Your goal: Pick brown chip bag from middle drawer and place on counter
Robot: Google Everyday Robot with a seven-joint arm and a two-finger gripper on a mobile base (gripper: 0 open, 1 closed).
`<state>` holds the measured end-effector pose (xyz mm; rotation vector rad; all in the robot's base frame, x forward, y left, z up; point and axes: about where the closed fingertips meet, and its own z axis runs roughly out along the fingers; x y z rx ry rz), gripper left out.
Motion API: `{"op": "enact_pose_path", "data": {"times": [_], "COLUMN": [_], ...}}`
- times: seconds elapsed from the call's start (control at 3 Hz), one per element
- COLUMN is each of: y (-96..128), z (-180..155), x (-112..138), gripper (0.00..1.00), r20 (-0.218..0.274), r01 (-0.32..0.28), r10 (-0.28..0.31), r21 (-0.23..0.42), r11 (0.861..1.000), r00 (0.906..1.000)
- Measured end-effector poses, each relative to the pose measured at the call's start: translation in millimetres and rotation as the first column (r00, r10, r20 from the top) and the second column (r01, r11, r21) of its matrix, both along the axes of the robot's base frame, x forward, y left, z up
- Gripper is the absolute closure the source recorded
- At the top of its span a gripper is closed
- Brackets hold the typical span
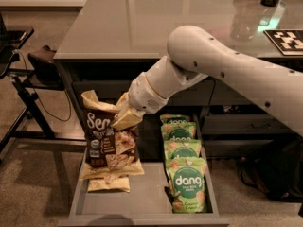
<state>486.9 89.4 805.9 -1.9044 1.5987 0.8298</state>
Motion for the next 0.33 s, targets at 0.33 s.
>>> {"op": "enact_pose_path", "data": {"times": [0.33], "y": [0.0], "z": [0.0], "x": [0.0], "gripper": [1.00], "r20": [0.000], "r01": [0.000], "r10": [0.000], "r21": [0.000], "r11": [1.000], "r00": [1.0000]}}
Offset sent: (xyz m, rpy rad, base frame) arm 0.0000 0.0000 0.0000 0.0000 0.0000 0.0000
